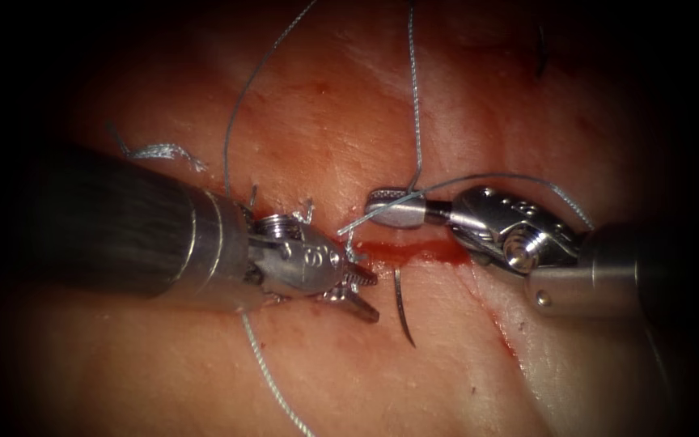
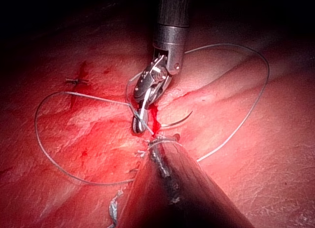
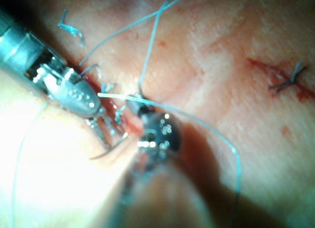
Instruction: Wound Closure
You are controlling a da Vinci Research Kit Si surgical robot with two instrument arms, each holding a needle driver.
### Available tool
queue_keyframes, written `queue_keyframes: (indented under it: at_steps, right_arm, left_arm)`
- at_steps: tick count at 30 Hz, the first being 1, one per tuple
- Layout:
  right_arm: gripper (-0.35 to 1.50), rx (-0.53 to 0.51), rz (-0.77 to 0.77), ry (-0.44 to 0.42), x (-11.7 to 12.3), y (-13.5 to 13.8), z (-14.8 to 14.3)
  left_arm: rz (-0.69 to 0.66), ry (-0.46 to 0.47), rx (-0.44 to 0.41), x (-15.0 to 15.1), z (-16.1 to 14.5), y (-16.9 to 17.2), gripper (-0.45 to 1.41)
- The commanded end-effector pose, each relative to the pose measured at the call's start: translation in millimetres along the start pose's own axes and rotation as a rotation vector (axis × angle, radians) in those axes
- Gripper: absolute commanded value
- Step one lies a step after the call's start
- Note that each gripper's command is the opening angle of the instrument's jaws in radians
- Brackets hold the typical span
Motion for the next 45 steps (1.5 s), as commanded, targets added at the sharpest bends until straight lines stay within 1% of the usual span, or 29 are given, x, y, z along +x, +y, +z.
queue_keyframes:
  at_steps: [1,2,3,4,5,6,8,9,12,13,16,17,18,20,21,22,23,24,29,32,34,39,40,41,43,44,45]
  right_arm:
    - [-0.35,0.004,0.008,-0.001,-0.4,0.0,0.8]
    - [0.31,-0.006,0.038,0.003,-0.4,0.0,0.8]
    - [0.58,-0.010,0.038,0.007,-0.4,0.0,0.7]
    - [0.58,-0.010,0.038,0.007,-0.4,0.0,0.7]
    - [0.91,-0.018,0.039,0.015,-0.4,0.0,0.6]
    - [1.13,-0.024,0.045,0.020,-0.5,0.0,0.5]
    - [1.28,-0.020,0.063,0.017,-0.4,0.1,-0.2]
    - [1.32,-0.016,0.080,0.014,-0.4,0.2,-0.9]
    - [1.33,-0.010,0.088,0.011,-0.2,0.3,-2.0]
    - [1.37,-0.007,0.101,0.008,0.1,0.3,-2.6]
    - [1.39,0.011,0.122,-0.007,0.6,0.4,-3.5]
    - [1.39,0.011,0.122,-0.007,0.6,0.4,-3.5]
    - [1.39,0.024,0.134,-0.020,0.7,0.4,-3.8]
    - [1.35,0.094,0.158,-0.089,0.6,0.7,-4.3]
    - [1.33,0.119,0.160,-0.116,0.6,0.9,-4.2]
    - [1.39,0.143,0.163,-0.140,0.7,1.0,-3.9]
    - [1.39,0.145,0.163,-0.142,0.7,1.0,-3.8]
    - [1.44,0.144,0.161,-0.146,0.7,0.9,-3.8]
    - [1.44,0.152,0.168,-0.149,0.7,0.5,-4.8]
    - [1.35,0.171,0.178,-0.146,1.0,0.3,-6.2]
    - [1.32,0.164,0.182,-0.128,1.4,0.5,-8.0]
    - [1.32,0.140,0.189,-0.101,2.1,0.7,-10.6]
    - [1.32,0.130,0.190,-0.091,2.1,0.7,-11.5]
    - [1.32,0.130,0.190,-0.091,2.1,0.7,-11.7]
    - [1.32,0.124,0.191,-0.084,1.9,0.4,-11.8]
    - [1.30,0.121,0.191,-0.082,1.9,0.3,-11.8]
    - [1.30,0.118,0.191,-0.079,1.7,0.0,-11.7]
  left_arm:
    - [0.007,0.005,-0.001,0.1,0.8,-0.1,0.05]
    - [0.043,0.012,-0.002,0.2,0.7,-0.1,0.05]
    - [0.079,0.013,-0.001,0.2,0.8,-0.1,0.05]
    - [0.079,0.013,-0.001,0.2,0.8,-0.1,0.05]
    - [0.109,0.015,0.000,0.1,0.8,-0.1,0.09]
    - [0.164,0.017,0.004,0.1,0.8,0.1,0.19]
    - [0.258,0.021,0.002,0.3,0.7,0.5,0.32]
    - [0.323,0.030,0.001,0.4,0.8,0.9,0.37]
    - [0.399,0.063,0.007,0.7,1.0,1.5,0.44]
    - [0.453,0.095,0.007,1.0,1.0,1.7,0.47]
    - [0.519,0.112,0.003,1.6,0.9,1.9,0.49]
    - [0.519,0.112,0.003,1.6,0.9,1.9,0.49]
    - [0.525,0.113,-0.002,1.8,0.9,2.0,0.49]
    - [0.559,0.117,-0.017,2.1,0.9,1.9,0.47]
    - [0.566,0.117,-0.023,2.1,0.8,1.9,0.44]
    - [0.570,0.118,-0.027,2.1,0.8,1.8,0.41]
    - [0.573,0.118,-0.028,2.1,0.8,1.8,0.41]
    - [0.575,0.121,-0.030,2.1,0.8,1.7,0.39]
    - [0.576,0.123,-0.025,2.4,1.0,1.3,0.37]
    - [0.573,0.136,-0.009,2.8,1.4,1.0,0.32]
    - [0.568,0.155,0.002,3.4,1.9,1.0,0.31]
    - [0.562,0.176,0.023,4.3,2.9,1.3,0.27]
    - [0.560,0.183,0.032,4.4,3.2,1.4,0.21]
    - [0.560,0.181,0.044,4.4,3.2,1.4,0.12]
    - [0.558,0.179,0.068,4.1,2.9,1.4,-0.45]
    - [0.563,0.180,0.080,4.0,2.6,1.4,-0.45]
    - [0.521,0.192,0.113,4.0,1.9,1.4,-0.45]
